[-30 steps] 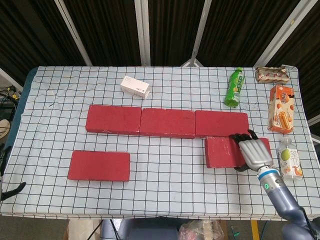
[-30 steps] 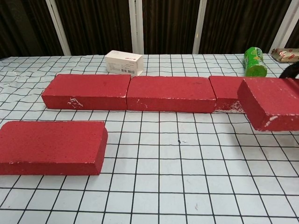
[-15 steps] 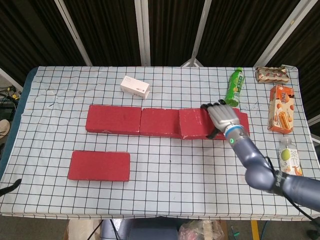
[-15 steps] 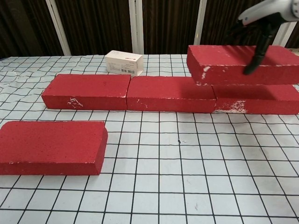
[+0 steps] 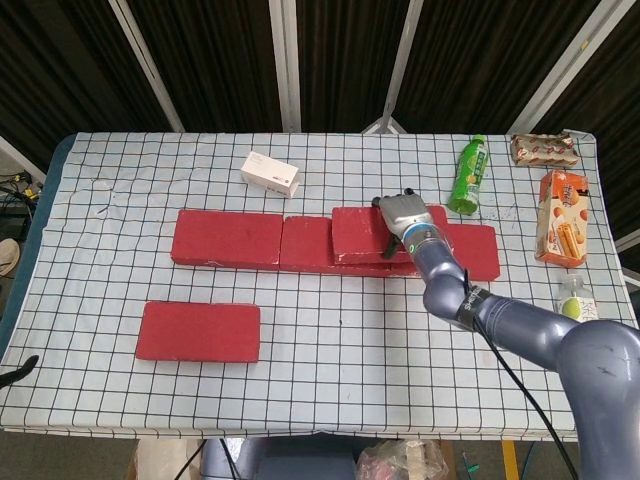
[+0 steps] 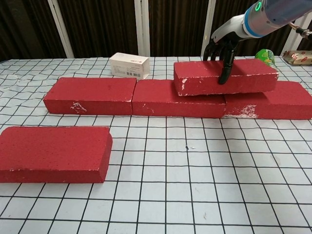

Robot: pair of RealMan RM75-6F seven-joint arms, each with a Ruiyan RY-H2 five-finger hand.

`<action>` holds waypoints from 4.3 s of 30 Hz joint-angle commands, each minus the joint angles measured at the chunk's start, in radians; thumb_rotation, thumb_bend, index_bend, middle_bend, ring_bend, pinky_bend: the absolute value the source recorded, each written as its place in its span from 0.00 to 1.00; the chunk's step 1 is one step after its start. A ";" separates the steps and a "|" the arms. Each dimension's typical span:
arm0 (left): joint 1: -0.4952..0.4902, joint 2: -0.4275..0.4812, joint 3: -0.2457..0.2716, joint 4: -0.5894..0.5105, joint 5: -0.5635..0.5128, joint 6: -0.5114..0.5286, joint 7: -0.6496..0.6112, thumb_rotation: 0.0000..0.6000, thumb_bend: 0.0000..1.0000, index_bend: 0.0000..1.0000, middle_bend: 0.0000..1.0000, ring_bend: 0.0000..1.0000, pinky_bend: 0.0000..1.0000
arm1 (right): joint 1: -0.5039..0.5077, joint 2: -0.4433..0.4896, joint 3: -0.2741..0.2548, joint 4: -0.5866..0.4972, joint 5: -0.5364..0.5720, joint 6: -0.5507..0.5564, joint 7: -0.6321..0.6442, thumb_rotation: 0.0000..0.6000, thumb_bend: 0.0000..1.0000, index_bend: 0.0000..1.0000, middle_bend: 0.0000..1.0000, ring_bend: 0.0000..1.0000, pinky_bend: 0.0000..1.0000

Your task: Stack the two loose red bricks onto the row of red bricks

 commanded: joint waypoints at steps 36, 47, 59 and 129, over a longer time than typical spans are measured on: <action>-0.003 0.011 0.013 0.001 0.011 -0.006 -0.022 1.00 0.00 0.08 0.00 0.01 0.15 | -0.028 -0.003 -0.016 -0.107 -0.042 0.183 0.068 1.00 0.15 0.24 0.24 0.17 0.00; -0.001 0.010 0.015 0.002 0.016 0.001 -0.021 1.00 0.00 0.08 0.00 0.01 0.15 | -0.043 -0.015 -0.011 -0.100 -0.059 0.187 0.069 1.00 0.15 0.24 0.24 0.17 0.00; -0.002 0.006 0.013 0.002 0.010 0.001 -0.011 1.00 0.00 0.08 0.00 0.01 0.15 | -0.055 -0.033 -0.011 -0.081 -0.064 0.183 0.059 1.00 0.15 0.24 0.24 0.16 0.00; -0.009 -0.010 0.030 0.027 0.106 0.016 -0.083 1.00 0.00 0.08 0.00 0.00 0.16 | -0.938 0.326 -0.151 -0.646 -1.260 0.984 0.589 1.00 0.15 0.00 0.00 0.00 0.00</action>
